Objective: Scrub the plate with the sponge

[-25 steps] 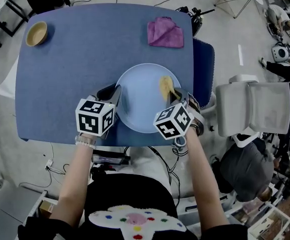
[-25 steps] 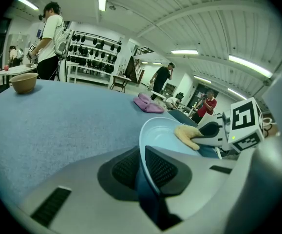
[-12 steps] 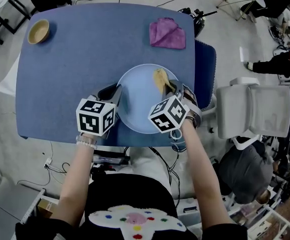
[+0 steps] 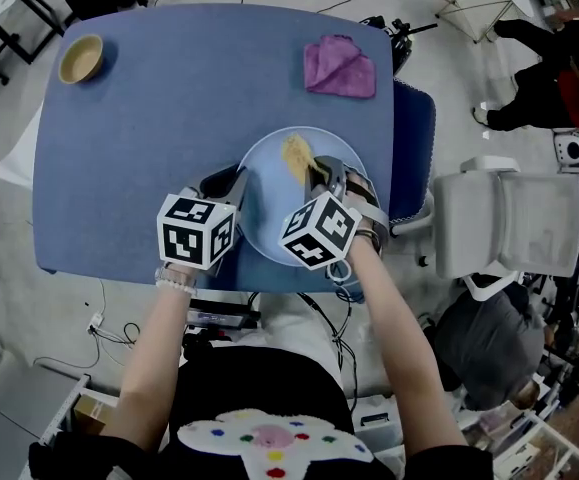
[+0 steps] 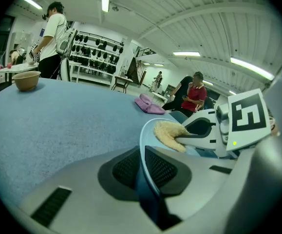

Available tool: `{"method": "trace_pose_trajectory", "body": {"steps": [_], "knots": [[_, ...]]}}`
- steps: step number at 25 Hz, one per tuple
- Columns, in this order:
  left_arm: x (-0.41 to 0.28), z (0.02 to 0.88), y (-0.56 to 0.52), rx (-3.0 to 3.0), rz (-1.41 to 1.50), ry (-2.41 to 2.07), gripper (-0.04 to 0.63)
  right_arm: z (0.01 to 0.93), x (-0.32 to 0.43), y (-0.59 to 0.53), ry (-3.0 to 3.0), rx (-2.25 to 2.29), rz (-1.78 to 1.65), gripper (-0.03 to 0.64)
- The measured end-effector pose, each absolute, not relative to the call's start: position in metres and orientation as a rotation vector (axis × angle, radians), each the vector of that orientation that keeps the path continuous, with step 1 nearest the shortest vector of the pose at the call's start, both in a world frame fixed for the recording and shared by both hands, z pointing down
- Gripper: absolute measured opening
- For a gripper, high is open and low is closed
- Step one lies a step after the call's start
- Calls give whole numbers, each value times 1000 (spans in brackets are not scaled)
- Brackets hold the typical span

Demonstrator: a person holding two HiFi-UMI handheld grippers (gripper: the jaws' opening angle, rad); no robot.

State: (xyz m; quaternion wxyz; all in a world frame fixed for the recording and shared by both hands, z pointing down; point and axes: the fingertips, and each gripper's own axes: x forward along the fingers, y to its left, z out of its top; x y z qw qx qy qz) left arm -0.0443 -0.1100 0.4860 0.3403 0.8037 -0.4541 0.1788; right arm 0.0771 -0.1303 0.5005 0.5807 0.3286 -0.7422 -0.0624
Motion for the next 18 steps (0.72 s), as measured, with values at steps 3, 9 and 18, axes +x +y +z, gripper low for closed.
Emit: {"method": "trace_pose_trajectory", "body": {"steps": [3, 9, 18], "knots": [[-44, 486, -110, 2092, 465, -1180, 43, 500, 66, -122, -1759, 743, -158, 40], [-44, 486, -111, 2090, 464, -1176, 43, 499, 46, -100, -1814, 690, -168, 40], [-43, 487, -112, 2089, 462, -1170, 43, 500, 34, -60, -1863, 596, -182, 41]]}}
